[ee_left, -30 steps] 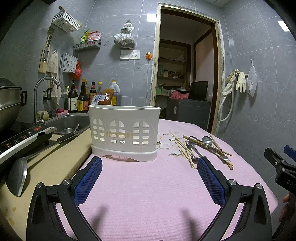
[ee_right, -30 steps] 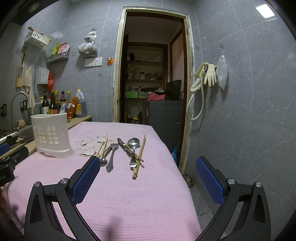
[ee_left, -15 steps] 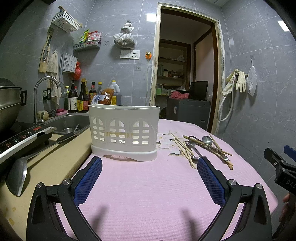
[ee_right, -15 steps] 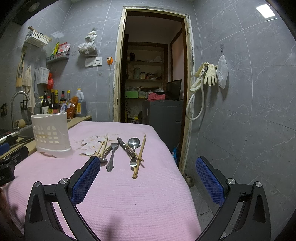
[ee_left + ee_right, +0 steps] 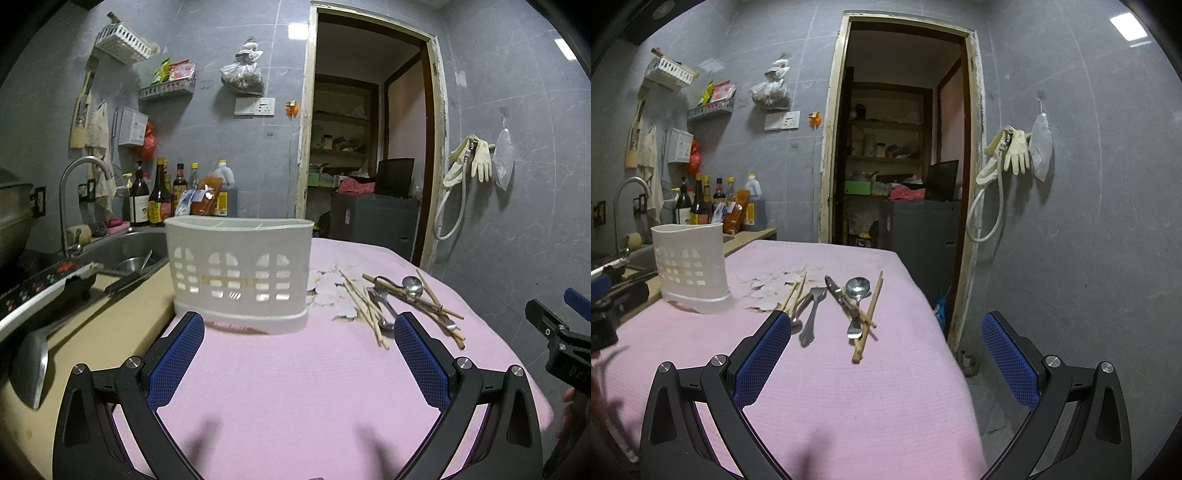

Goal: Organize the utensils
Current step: 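Grasp a wooden chopstick with the left tool while the right tool grasps another chopstick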

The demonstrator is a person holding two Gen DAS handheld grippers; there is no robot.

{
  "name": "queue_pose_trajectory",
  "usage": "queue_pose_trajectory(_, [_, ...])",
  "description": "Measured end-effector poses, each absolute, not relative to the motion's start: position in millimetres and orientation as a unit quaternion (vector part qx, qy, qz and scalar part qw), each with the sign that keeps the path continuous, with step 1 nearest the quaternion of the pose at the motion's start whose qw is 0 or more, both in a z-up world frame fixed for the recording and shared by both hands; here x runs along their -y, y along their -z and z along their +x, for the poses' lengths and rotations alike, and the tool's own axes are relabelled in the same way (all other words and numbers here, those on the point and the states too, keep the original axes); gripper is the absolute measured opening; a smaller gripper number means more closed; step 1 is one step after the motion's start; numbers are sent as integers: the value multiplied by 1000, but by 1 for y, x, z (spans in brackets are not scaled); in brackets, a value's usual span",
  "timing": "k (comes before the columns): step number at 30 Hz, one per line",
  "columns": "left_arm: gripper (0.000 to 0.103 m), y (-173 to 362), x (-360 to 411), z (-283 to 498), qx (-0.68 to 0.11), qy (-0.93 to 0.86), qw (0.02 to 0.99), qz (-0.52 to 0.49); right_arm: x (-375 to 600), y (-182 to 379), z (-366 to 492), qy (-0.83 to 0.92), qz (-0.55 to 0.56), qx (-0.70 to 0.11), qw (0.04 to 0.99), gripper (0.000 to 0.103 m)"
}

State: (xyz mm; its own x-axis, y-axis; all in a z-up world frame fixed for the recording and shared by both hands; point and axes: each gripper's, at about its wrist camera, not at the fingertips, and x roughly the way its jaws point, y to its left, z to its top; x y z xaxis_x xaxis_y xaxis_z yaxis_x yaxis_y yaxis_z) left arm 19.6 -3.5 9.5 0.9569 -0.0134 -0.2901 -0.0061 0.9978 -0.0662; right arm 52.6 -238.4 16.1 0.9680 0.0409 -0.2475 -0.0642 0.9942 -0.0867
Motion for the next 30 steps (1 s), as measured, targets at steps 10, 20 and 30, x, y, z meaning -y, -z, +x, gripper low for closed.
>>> queue_pose_trajectory(10, [101,-32,29,74,-193,49,980,-11,262,-52,114,-62,-78,-156,983,103])
queue_pose_trajectory(20, [97,-39,67,152,-256,106,961,19,280,-55,197,-125,-66,-238,961,103])
queue_pose_trajectory(30, [47,-4,86,230,-373,102,921,52,272,-24,270,-203,-30,-356,912,66])
